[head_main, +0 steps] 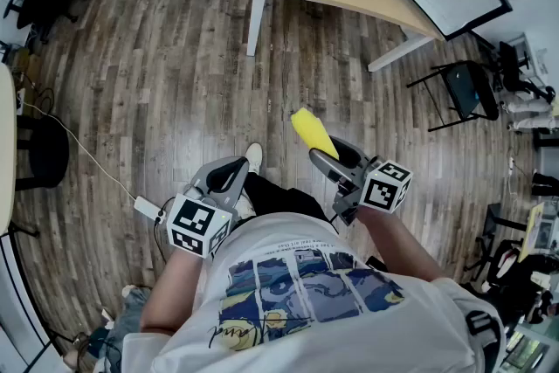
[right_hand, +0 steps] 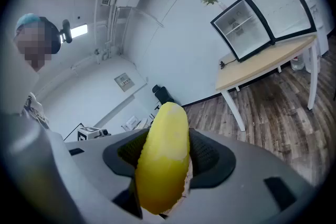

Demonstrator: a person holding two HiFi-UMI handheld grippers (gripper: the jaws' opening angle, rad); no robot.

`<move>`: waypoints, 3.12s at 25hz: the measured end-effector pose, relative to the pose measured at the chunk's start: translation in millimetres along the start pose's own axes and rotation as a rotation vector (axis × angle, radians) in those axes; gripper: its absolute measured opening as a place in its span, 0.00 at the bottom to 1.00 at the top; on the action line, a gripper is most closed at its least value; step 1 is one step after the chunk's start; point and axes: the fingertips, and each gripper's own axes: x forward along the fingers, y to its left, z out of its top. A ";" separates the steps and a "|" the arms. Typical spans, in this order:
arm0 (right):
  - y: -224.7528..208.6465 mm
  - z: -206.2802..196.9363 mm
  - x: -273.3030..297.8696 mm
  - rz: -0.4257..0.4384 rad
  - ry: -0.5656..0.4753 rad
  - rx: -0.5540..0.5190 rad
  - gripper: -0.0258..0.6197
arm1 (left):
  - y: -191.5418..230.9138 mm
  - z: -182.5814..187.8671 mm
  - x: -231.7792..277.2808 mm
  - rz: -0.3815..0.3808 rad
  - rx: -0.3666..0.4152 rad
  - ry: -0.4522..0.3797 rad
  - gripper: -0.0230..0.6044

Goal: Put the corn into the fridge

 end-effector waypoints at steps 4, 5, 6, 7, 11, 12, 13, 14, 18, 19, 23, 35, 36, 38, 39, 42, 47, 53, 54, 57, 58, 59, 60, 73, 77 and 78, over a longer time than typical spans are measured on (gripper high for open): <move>-16.6 25.9 26.7 0.032 -0.017 0.016 0.41 | 18.6 28.5 18.5 0.011 0.023 0.019 0.05; -20.7 34.0 34.5 0.041 -0.020 0.017 0.41 | 26.1 35.1 22.3 0.017 0.027 0.025 0.05; -24.2 43.1 42.7 0.051 -0.025 0.014 0.41 | 35.0 41.6 25.8 0.023 0.033 0.032 0.05; -27.6 53.6 51.4 0.060 -0.033 0.011 0.41 | 45.3 48.2 30.0 0.029 0.043 0.040 0.05; -45.8 94.3 75.1 0.096 -0.076 -0.002 0.41 | 76.7 73.4 57.4 0.034 0.071 0.060 0.05; -53.6 102.4 76.6 0.098 -0.083 -0.008 0.41 | 79.4 79.1 67.9 0.027 0.076 0.058 0.05; -62.3 110.4 78.2 0.092 -0.092 -0.014 0.41 | 81.9 84.8 79.3 0.016 0.082 0.058 0.05; -71.3 118.2 80.2 0.080 -0.103 -0.017 0.41 | 84.6 90.9 90.8 0.002 0.089 0.060 0.05; -103.4 138.9 82.4 0.010 -0.147 0.003 0.41 | 85.6 109.9 128.5 -0.078 0.113 0.085 0.05; -112.2 142.3 80.7 -0.011 -0.156 0.006 0.41 | 86.0 113.4 138.0 -0.094 0.123 0.092 0.05; -143.1 158.1 77.3 -0.098 -0.192 0.015 0.41 | 96.1 135.2 176.4 -0.175 0.153 0.109 0.05; -231.3 261.7 113.1 -0.357 -0.324 0.042 0.41 | 181.0 222.9 302.9 -0.427 0.238 0.124 0.05; -238.2 271.1 116.7 -0.381 -0.333 0.040 0.41 | 187.3 232.7 310.2 -0.450 0.252 0.121 0.05; -253.3 289.1 125.2 -0.427 -0.352 0.038 0.41 | 202.7 248.8 323.1 -0.484 0.272 0.115 0.05; -261.1 297.5 129.6 -0.451 -0.362 0.036 0.41 | 211.7 254.8 329.0 -0.497 0.280 0.117 0.05; -281.6 319.1 137.6 -0.527 -0.382 0.013 0.41 | 236.7 265.6 344.0 -0.540 0.298 0.134 0.05; -313.3 348.9 138.7 -0.618 -0.389 -0.023 0.41 | 266.9 279.7 365.1 -0.554 0.305 0.151 0.05; -374.1 390.1 127.6 -0.685 -0.357 -0.085 0.41 | 282.0 299.1 396.7 -0.513 0.277 0.132 0.05; -385.8 397.2 125.8 -0.690 -0.348 -0.095 0.41 | 284.6 301.8 404.0 -0.497 0.273 0.132 0.05; -422.7 422.9 120.7 -0.693 -0.326 -0.120 0.41 | 291.2 315.7 429.3 -0.443 0.251 0.119 0.05; -436.2 432.3 120.0 -0.690 -0.320 -0.127 0.41 | 292.6 321.7 438.7 -0.425 0.248 0.113 0.05; -450.2 441.7 119.7 -0.687 -0.312 -0.133 0.41 | 293.2 328.1 448.2 -0.407 0.247 0.108 0.05; -464.4 450.7 119.8 -0.684 -0.303 -0.140 0.41 | 293.4 334.8 457.3 -0.390 0.249 0.102 0.05; -634.9 531.1 143.0 -0.694 -0.173 -0.236 0.41 | 298.0 369.8 548.5 -0.218 0.216 0.115 0.05; -675.3 548.5 154.6 -0.712 -0.152 -0.239 0.41 | 300.4 378.7 561.9 -0.164 0.203 0.112 0.05; -684.6 552.6 159.2 -0.713 -0.146 -0.240 0.41 | 301.7 380.0 563.7 -0.146 0.196 0.113 0.05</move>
